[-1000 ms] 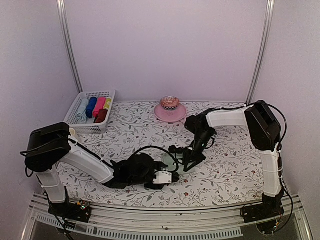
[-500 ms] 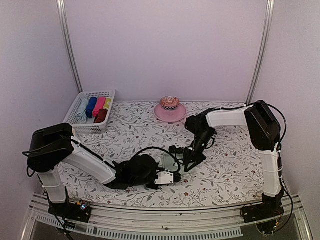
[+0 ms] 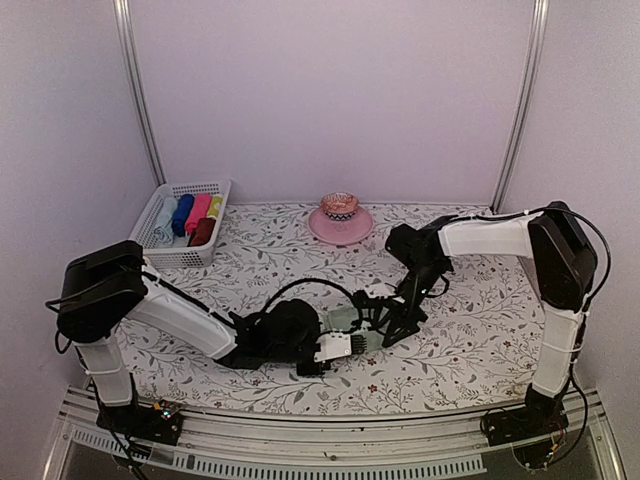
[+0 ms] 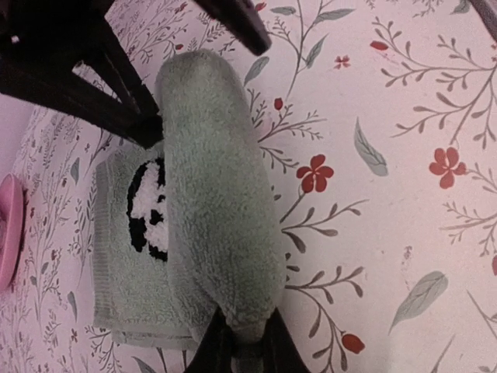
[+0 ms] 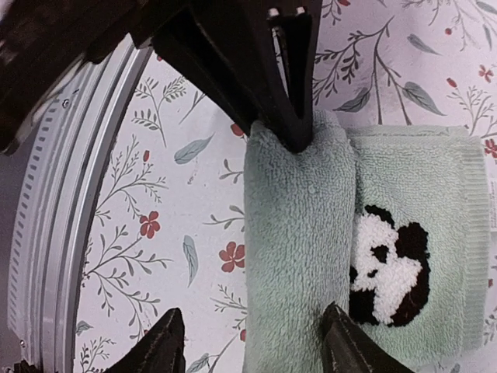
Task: Roll the towels
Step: Roll the towel at the center of the board.
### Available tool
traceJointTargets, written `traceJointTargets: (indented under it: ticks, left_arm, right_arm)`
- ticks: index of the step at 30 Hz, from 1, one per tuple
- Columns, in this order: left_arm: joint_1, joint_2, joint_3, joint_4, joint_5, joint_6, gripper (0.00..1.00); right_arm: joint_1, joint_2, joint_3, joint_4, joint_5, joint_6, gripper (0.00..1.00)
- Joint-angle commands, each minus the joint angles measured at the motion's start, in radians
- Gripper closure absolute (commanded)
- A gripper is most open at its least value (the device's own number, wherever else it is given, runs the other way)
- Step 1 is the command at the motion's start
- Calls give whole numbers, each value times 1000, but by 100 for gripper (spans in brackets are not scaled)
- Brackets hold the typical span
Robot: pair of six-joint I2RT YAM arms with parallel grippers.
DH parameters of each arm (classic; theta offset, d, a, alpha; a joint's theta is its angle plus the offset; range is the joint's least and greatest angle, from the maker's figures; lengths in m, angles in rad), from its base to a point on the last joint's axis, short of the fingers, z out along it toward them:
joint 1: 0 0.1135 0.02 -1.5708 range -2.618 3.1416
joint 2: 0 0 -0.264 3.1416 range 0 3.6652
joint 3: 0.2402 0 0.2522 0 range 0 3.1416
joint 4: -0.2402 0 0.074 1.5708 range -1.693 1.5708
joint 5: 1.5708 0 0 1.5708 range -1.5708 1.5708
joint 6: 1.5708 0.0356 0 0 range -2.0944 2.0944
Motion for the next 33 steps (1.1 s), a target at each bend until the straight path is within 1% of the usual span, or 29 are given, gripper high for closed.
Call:
traceJointTargets:
  ticks: [1,8,13,23,25,33]
  left_arm:
    - [59,-7,26,-127,155,-128,90]
    - [137,53,122,-249,298,-201,90]
    - [176,84,154,-280,376,-236,90]
    - [226,95,167,-294,473,-271,90]
    - [235,131,173,-298,489,-277,90]
    - [265,160,195,-312,540,-304,90]
  right_arm:
    - [-8,-146,-120,181,51,-44,37]
    - [-9,-322,-337,410,72,-93,34]
    - [-4,-381,-398,492,61,-115,33]
    - [49,-306,-407,563,158,-77,33]
    - [54,-290,-408,572,178,-74,33]
    - [70,-245,-401,606,248,-45,35]
